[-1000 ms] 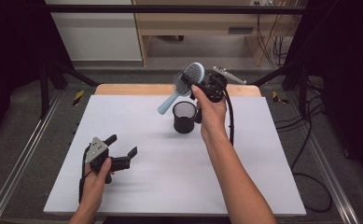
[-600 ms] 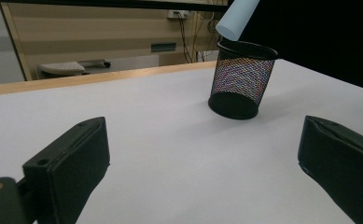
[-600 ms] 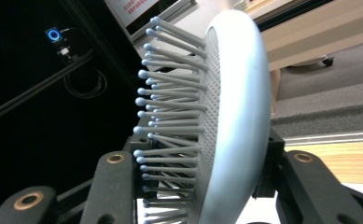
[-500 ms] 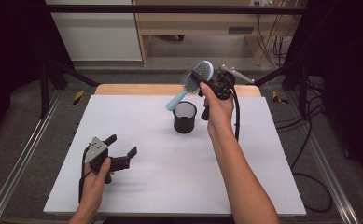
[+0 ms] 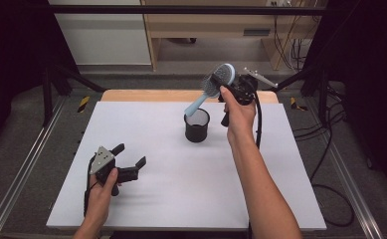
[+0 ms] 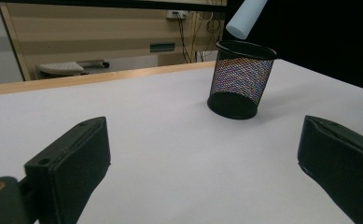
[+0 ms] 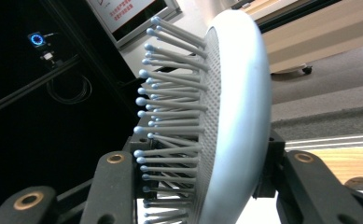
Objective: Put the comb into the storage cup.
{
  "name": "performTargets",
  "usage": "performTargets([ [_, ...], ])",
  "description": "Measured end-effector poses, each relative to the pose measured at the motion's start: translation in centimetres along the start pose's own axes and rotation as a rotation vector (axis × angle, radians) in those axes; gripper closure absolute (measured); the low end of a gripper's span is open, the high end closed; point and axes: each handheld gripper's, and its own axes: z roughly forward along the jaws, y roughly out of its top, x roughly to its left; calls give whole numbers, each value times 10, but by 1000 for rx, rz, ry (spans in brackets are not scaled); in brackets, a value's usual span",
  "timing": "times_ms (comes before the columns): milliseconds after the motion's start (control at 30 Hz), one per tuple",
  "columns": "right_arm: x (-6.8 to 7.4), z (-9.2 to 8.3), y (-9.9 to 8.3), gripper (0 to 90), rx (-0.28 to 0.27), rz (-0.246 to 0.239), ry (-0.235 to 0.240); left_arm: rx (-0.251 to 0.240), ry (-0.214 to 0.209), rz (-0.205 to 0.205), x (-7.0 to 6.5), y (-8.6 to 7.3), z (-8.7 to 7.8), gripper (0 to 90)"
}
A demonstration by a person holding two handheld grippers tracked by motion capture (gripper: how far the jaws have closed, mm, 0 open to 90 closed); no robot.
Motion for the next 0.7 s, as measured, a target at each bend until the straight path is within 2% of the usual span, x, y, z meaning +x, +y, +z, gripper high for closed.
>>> performTargets([
  [233,-4,-3,0,543,11,-34,-26,-5,0,-2,1,0,0,26],
  [700,-12,-4,-6,541,27,-38,-46,-14,7,-7,4,0,-2,24],
])
